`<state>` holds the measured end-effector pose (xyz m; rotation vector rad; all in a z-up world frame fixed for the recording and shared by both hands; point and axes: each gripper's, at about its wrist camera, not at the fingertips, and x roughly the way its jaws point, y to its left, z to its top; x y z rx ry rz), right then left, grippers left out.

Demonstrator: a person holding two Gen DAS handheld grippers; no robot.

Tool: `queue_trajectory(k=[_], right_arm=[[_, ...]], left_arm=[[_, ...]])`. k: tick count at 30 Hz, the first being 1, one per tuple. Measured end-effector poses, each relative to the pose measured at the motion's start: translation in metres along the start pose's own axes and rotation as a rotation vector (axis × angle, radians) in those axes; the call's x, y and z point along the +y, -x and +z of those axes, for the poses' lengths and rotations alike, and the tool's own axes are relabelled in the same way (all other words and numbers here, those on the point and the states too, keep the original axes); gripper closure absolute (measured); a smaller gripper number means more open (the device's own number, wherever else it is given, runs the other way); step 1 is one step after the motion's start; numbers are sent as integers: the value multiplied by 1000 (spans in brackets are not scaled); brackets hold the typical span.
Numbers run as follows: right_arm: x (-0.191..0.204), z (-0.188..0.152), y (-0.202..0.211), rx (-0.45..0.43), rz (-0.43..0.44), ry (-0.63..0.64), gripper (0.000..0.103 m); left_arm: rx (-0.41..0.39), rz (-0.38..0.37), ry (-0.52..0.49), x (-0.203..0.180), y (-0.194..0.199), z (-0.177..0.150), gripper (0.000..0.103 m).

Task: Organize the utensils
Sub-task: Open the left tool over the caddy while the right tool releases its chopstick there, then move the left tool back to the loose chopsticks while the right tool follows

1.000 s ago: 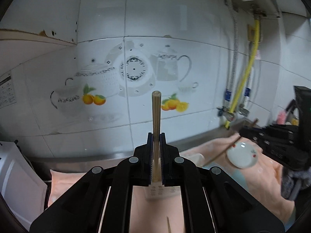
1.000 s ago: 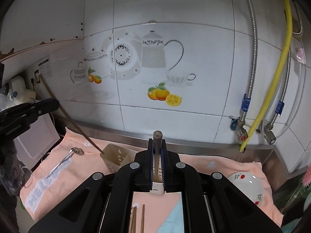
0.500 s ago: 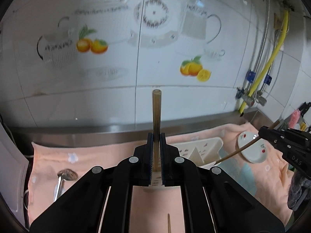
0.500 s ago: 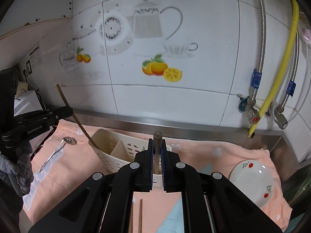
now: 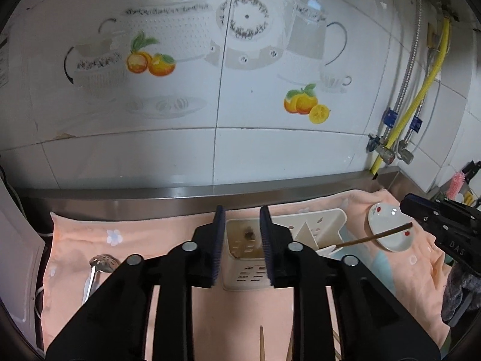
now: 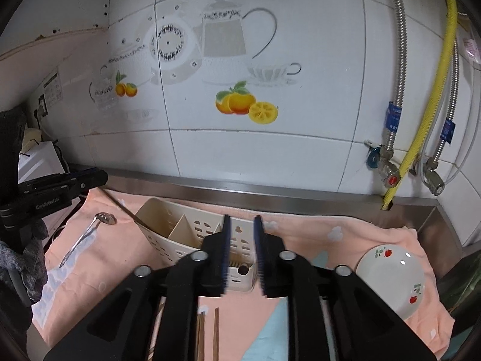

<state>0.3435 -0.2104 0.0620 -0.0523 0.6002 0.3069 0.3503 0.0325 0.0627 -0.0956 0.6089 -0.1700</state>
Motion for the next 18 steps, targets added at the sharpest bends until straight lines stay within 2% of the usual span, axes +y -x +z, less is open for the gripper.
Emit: queue_trajectory(k=[1,5,11,12,15,18], right_arm=[[0,0,3,-6,-2,-1,82],[-1,0,22,-42,-10,-1,76],[1,-10,56,-96,-4,-4,65],[1,-12,61,-101,-1,-4,61],[5,-25,77,-115,14,-3,58],[9,-43,90,-118,36,-10,50]], left_arm=[[-7,7,1,0,4,0,71],[-37,13,-2,-2,23,-2,65],[-61,16,-5,-5,54,-14,48],[-62,17,-2,-6,59,-18,45],[-70,9,-8,-6,74,-35,38],[-52,0,-5,-6,86,-58,31]])
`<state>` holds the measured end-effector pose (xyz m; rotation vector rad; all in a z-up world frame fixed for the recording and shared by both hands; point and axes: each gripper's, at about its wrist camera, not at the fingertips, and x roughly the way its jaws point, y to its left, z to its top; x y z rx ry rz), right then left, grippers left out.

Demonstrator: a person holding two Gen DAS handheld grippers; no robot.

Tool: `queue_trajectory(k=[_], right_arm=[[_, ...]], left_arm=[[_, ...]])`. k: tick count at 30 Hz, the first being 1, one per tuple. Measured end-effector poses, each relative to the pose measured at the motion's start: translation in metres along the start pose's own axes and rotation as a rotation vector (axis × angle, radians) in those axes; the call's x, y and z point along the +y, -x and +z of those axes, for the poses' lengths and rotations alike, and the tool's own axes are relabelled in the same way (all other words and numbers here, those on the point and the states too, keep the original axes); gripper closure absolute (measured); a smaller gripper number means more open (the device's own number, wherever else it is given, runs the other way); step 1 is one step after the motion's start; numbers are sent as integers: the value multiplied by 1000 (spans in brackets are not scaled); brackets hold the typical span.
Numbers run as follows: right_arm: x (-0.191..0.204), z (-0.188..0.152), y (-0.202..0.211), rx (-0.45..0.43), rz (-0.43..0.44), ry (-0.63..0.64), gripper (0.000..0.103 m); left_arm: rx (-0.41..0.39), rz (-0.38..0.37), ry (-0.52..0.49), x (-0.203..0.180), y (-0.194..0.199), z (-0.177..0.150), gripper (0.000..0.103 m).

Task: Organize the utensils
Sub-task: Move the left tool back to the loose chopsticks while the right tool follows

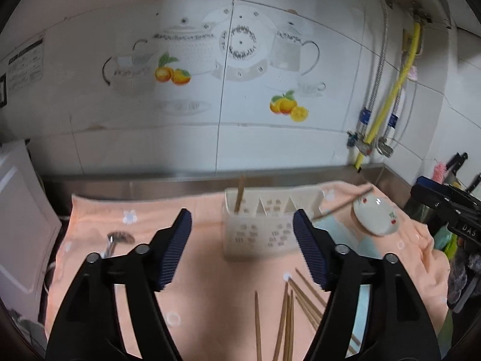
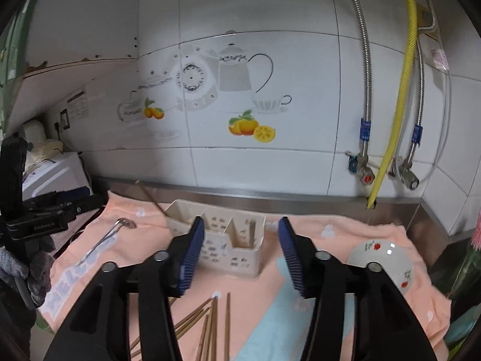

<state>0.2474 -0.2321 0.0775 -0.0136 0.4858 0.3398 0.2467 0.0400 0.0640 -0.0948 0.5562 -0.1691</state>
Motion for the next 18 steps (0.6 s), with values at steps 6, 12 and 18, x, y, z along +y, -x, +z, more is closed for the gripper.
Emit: queue_trajectory(k=[6,12,18], right_arm=[[8,-40,13,42,31,-11,46],[11,-81,18,82,27,-14,41],[14,-117,21,121,20,-16,33]], left_arm=[[52,18,-20,1,14,-45,25],[105,21,11,7,17,-83,22],[152,34,26,12,17,-118,18]])
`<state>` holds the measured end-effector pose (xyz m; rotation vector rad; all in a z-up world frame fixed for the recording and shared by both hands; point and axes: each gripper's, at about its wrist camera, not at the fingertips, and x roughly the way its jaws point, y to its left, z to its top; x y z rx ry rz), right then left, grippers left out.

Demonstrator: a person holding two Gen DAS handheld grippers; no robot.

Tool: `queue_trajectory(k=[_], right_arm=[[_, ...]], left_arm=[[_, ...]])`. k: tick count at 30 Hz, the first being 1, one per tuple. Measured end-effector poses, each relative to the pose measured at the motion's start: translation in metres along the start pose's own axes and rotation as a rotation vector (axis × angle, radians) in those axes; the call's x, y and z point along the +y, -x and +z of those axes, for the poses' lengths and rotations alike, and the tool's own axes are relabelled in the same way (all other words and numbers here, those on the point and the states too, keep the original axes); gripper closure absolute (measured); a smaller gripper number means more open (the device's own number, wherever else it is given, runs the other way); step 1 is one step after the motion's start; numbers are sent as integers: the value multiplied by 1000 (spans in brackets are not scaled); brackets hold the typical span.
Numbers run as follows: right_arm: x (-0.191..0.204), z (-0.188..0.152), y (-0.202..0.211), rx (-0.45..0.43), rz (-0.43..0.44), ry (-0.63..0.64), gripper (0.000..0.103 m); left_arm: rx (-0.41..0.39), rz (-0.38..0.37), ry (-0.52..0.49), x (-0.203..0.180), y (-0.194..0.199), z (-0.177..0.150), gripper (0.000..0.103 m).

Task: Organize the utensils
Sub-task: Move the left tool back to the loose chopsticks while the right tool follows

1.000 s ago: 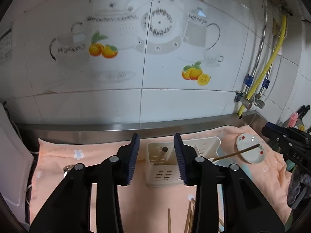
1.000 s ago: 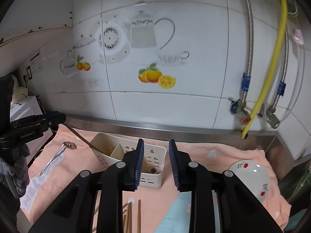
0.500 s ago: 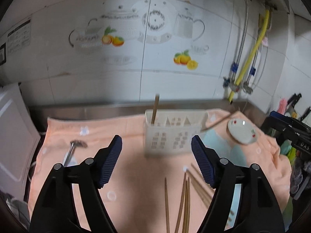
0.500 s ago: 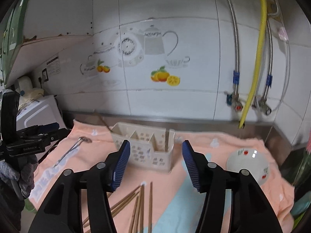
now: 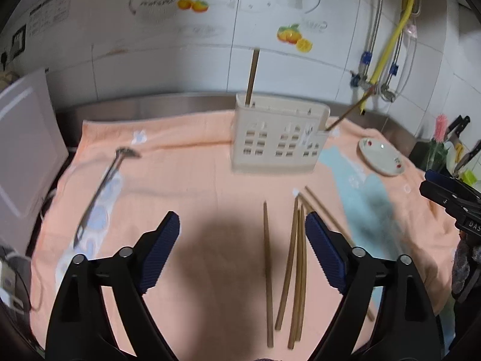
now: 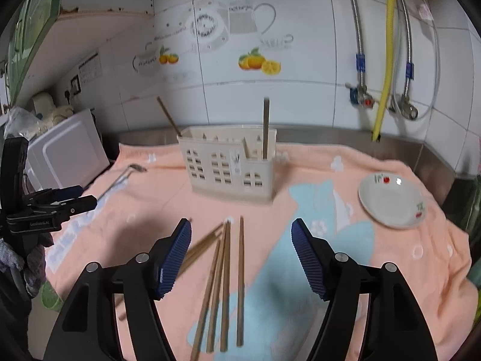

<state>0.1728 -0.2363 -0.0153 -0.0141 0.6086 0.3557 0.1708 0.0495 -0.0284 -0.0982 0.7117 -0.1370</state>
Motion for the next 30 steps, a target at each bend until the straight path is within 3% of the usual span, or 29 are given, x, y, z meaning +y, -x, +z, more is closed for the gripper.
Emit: queue_trajectory(k=[14,24,30], right_arm=[[8,-48,-5,50,-23,17,25],[15,-78,-22,106,-45,47,25],[13,-92,-34,148,-51,41,25]], left_arm=[[84,17,75,18,-12,-48,15],[142,47,21,2,-24,-76,15],[180,27,19,-5,-35,-88,17]])
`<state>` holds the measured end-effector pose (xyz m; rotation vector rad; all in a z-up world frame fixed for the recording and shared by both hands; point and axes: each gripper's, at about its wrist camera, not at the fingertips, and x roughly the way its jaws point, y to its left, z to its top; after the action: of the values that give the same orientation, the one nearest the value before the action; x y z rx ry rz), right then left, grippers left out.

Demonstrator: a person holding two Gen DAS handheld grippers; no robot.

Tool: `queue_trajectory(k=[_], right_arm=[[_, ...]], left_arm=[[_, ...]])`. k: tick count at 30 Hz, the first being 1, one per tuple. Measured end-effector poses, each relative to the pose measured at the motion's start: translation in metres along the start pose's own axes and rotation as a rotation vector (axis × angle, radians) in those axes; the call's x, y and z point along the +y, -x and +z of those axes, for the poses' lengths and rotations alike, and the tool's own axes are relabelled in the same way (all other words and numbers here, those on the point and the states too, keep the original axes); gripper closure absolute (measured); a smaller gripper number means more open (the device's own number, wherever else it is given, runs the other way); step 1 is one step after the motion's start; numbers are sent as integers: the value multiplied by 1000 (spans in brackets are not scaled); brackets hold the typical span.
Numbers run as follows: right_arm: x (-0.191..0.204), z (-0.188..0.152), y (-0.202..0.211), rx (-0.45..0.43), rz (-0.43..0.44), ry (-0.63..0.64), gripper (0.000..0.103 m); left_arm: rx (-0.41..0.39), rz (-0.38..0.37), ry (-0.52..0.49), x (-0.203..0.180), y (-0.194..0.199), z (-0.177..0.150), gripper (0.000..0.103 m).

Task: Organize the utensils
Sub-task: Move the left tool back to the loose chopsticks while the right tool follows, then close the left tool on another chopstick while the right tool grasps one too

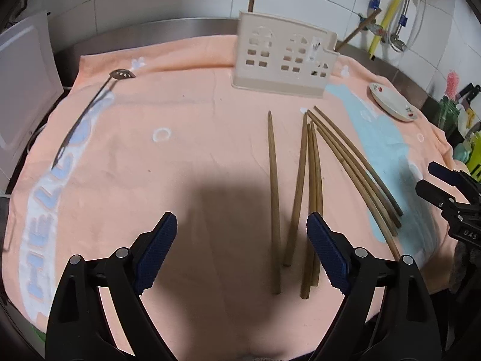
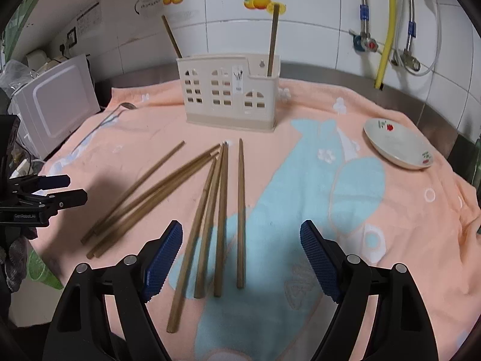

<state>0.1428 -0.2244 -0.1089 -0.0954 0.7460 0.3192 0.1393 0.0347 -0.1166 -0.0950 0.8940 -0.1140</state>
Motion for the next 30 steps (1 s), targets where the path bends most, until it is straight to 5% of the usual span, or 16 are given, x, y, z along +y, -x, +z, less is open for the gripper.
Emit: queue_trajectory(k=[8,18,30], right_arm=[[-7,-8,-7,21,-1,-24,25],[-9,-10,-17,42,0,-34,40],[-5,-10,-27,64,10,-20,63]], left_arm=[[27,-19,-6,-8,-9,-4,33],[50,-74,-20,-19,-19,-6,81],[79,-81,-28,-22,-31,-4,91]])
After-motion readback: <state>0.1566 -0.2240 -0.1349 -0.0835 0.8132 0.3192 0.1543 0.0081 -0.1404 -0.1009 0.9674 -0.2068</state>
